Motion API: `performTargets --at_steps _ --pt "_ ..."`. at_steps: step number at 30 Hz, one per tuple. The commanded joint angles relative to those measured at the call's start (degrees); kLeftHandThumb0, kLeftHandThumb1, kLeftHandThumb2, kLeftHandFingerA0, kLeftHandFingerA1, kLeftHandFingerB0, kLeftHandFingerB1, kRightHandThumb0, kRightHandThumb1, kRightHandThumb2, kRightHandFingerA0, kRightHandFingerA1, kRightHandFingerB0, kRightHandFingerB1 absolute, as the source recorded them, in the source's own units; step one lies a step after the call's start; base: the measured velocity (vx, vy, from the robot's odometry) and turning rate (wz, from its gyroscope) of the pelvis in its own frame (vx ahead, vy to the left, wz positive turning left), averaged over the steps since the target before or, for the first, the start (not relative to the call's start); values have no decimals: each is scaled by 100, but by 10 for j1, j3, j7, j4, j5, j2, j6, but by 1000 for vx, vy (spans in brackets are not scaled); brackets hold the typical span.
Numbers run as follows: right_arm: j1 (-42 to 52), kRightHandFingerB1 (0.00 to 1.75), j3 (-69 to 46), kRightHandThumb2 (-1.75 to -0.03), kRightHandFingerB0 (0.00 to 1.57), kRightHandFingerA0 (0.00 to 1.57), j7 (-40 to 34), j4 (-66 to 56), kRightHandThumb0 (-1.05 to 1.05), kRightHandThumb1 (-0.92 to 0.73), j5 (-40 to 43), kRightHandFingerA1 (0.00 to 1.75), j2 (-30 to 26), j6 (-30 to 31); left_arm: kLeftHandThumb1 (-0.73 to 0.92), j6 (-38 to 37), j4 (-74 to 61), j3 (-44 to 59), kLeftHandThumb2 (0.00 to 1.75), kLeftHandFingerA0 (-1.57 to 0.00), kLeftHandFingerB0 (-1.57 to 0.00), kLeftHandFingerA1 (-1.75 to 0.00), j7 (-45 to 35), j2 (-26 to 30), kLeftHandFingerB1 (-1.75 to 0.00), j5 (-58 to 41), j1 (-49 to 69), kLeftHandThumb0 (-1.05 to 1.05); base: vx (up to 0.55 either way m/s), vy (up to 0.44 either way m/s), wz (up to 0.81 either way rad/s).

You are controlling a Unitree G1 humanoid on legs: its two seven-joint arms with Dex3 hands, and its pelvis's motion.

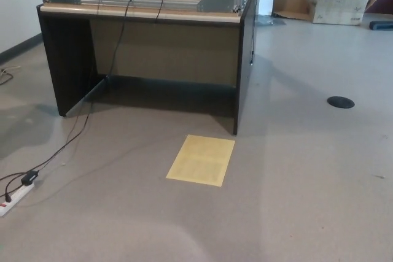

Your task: A person hands over a black lunchbag to the robot and the robot uses its left hand to grab the strips of the lunchbag, the gives it back to the person.

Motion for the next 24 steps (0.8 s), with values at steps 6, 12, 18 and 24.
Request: performTargets --at_steps 6,12,18,24 --pt "-8 42 -4 -59 51 52 -12 6 -53 -66 2 47 -9 12 68 -39 17 3 63 -48 -38 -39 6 -6 -34 -43 -11 -67 0 0 0" --pt "-10 42 0 -61 49 51 -12 5 -56 -67 -2 47 -12 15 69 -46 21 -1 64 -48 -39 -39 9 -3 -35 -41 -14 -68 0 0 0" --pt "-13 43 -1 -61 50 52 -14 6 -55 -67 1 48 -11 10 69 -52 25 -1 63 -49 -40 -40 7 -1 -35 -45 -18 -67 0 0 0" --pt "-16 42 -3 -59 51 51 -13 8 -52 -67 4 47 -10 9 69 -45 25 -6 62 -46 -38 -38 -13 5 -34 -48 -21 -67 0 0 0"
